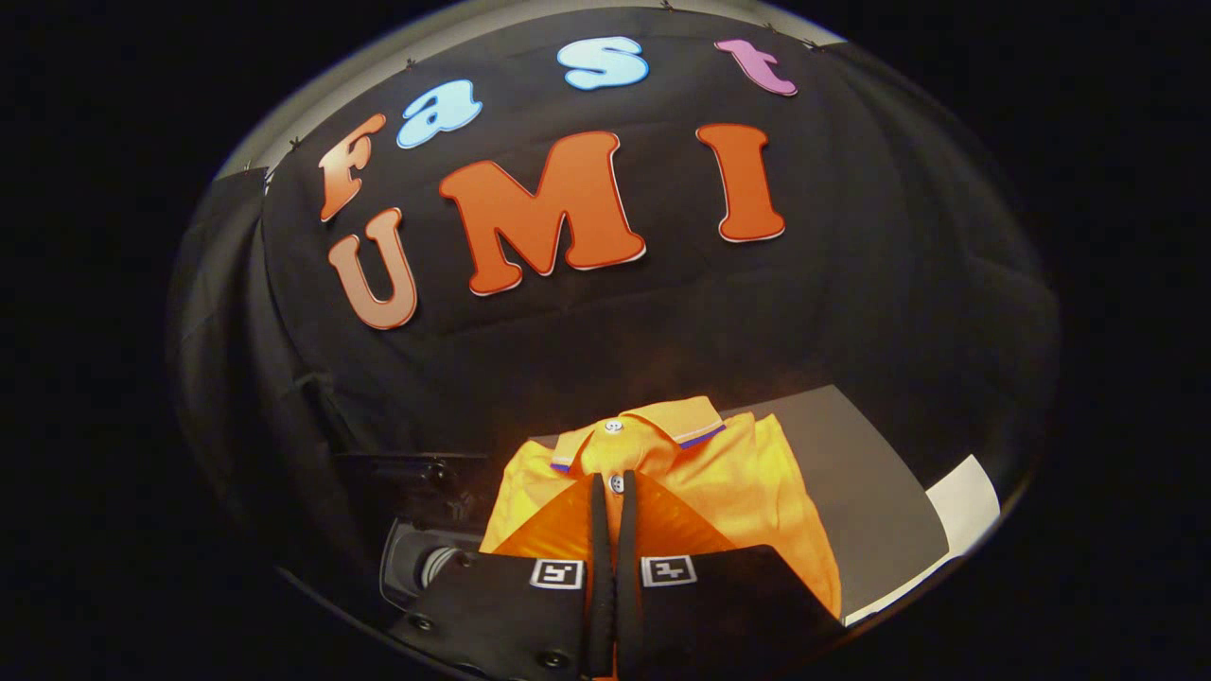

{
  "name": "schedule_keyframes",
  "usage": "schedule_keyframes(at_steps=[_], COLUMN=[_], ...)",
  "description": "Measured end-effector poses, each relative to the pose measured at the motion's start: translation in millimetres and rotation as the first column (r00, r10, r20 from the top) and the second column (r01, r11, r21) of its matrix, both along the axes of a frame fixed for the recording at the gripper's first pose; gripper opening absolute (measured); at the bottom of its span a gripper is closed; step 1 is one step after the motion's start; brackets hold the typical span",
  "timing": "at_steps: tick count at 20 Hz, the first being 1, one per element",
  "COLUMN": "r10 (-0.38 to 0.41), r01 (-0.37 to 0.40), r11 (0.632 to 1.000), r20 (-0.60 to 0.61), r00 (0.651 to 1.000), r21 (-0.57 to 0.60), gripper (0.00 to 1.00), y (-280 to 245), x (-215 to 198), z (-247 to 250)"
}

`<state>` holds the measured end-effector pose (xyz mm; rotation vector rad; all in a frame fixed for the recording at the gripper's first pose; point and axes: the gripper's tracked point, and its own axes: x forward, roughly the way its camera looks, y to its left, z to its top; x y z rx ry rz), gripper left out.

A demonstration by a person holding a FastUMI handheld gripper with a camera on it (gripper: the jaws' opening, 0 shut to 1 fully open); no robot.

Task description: Put the clothes into the washing machine and then close the washing machine lid.

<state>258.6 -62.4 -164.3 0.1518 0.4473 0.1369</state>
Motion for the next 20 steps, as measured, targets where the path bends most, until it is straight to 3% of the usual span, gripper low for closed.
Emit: schedule_keyframes(at_steps=[8,20], r10=[0.059,0.183], r01=[-0.067,-0.202], r11=[0.995,0.973], r20=[0.105,0.158], r00=[0.993,0.970], r21=[0.075,0.111], gripper=[0.09,0.09], y=[73.2,209.7], x=[-39.7,-106.4], z=[66.3,105.3])
